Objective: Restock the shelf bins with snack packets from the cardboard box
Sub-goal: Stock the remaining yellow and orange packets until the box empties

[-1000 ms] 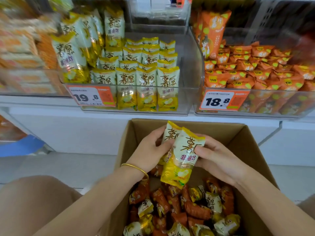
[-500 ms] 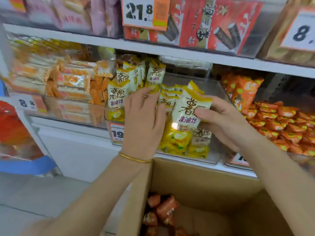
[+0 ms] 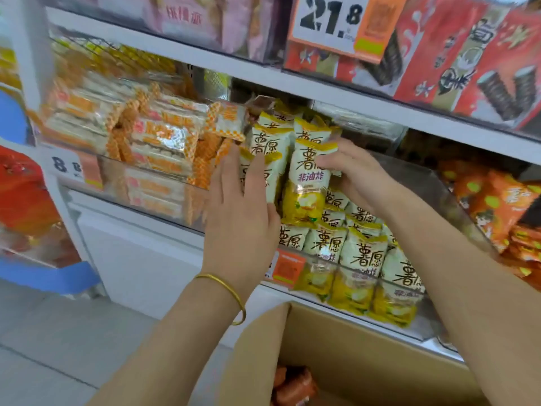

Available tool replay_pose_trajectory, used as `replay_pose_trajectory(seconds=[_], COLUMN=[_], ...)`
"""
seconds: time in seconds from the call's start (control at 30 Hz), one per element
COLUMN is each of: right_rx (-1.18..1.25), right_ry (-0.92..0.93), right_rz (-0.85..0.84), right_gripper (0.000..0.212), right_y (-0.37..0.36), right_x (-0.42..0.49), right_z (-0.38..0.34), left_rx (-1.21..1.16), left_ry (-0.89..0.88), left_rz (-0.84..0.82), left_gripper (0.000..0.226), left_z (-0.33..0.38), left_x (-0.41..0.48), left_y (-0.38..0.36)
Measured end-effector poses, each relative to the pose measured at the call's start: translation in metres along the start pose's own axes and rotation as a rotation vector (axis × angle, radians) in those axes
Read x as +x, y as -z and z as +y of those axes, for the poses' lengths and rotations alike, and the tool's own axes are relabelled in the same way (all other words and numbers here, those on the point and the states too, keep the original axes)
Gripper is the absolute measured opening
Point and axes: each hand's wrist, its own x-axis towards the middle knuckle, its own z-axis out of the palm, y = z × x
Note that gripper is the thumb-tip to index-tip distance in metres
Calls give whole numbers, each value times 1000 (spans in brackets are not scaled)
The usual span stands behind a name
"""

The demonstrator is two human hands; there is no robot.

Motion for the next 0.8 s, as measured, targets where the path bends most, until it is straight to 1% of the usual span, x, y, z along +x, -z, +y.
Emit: replay_pose_trajectory(seconds=[0.1,0.13,0.2,0.33,0.4,0.43,0.5,0.53,0.6,0.67,0.7,0.77,0.8], right_rx=[-39,-49,4,128,185,172,110,71,-96,-293,-343,-383,-402], right_ry=[-15,-19,-15,-5,10,28,75,105,170,186,189,194,181], right_rz=[31,48,95,180,187,174,146,149,210,281,307,299,279], right_gripper=[22,20,8,12,14,13,11,13,14,18,20,8,6], right_y=[1,2,5,14,16,14,3,-4,-14,-20,-21,-23,-24], right_x=[-1,-3,-10,-22,-23,-23,-21,-21,-19,-20,-22,-27,-29], right_z=[3,3,4,4,1,0,-1,-2,5,12,16,22,24], left_rx=[-38,-43,-46,-42,-45,-51,-61,-63,-62,-60,-61,-63,-62], left_ry=[-19,-21,-18,-28,-33,-30,-20,-18,-15,-14,-16,-22,-23], left_rz=[20,25,33,39,42,46,53,55,54,49,45,41,40], left_gripper=[59,59,59,57,56,55,54,54,55,56,56,57,57], left_z=[2,3,2,0,-1,-1,0,1,1,0,0,0,0], left_x=[0,0,1,0,0,0,0,0,0,0,0,0,0], left_y=[-2,-3,-3,-3,-3,-3,-3,-3,-3,-3,-2,-2,-2])
